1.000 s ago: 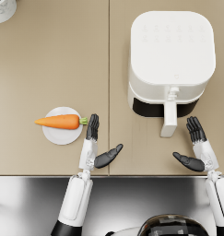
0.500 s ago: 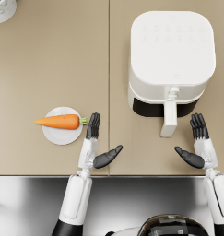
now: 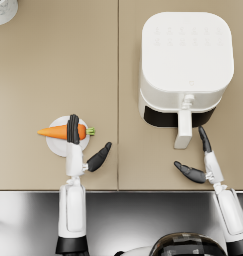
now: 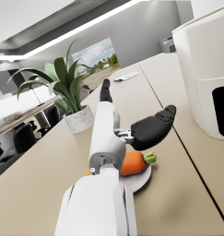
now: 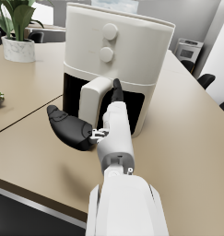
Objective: Pick up the carrot and place it into the air fryer
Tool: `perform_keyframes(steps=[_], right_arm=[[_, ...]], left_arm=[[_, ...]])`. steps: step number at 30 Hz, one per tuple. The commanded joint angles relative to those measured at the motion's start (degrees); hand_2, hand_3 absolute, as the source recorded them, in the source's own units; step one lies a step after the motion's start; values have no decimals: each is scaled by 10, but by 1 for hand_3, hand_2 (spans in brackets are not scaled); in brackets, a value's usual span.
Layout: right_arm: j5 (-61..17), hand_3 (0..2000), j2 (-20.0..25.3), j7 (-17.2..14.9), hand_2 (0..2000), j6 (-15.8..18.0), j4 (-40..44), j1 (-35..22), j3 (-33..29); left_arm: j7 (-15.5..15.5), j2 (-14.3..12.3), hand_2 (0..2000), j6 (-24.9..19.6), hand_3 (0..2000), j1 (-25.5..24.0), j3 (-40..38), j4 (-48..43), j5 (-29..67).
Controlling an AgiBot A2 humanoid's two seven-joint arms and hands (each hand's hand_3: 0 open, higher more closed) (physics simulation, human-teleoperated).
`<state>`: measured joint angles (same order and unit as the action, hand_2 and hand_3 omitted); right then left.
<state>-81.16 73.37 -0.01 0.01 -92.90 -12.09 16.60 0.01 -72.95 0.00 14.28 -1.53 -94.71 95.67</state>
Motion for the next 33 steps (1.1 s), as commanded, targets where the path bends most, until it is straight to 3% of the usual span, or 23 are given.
perform_keyframes(steps=[1, 10, 11, 12, 14, 18, 27, 33], right_arm=[[-1, 0, 1, 0, 0, 0, -13, 1, 6], [-4, 0, 15, 0, 0, 0, -12, -1, -19], [-4, 0, 16, 0, 0, 0, -12, -1, -20], [-4, 0, 16, 0, 0, 0, -14, 1, -19], [-4, 0, 19, 0, 0, 0, -12, 2, -18], [-4, 0, 23, 0, 0, 0, -12, 5, -17], [-4, 0, 37, 0, 0, 0, -7, -1, -24], [-4, 0, 45, 0, 0, 0, -3, -4, -31]], left_arm=[[0, -1, 0, 0, 0, 23, -37, 20, 26], [0, -3, 0, 0, 0, 72, -66, 78, 259], [-3, -3, 0, -24, 0, 82, -67, 91, 285], [-29, -2, 0, -94, 0, 89, -69, 96, 311], [-64, -2, 0, -178, 0, 107, -75, 116, 363], [-95, -1, 0, -243, 0, 149, -80, 183, 467], [-107, -6, 0, -267, 0, 194, -44, 299, 695], [-109, -10, 0, -262, 0, 218, -22, 348, 736]])
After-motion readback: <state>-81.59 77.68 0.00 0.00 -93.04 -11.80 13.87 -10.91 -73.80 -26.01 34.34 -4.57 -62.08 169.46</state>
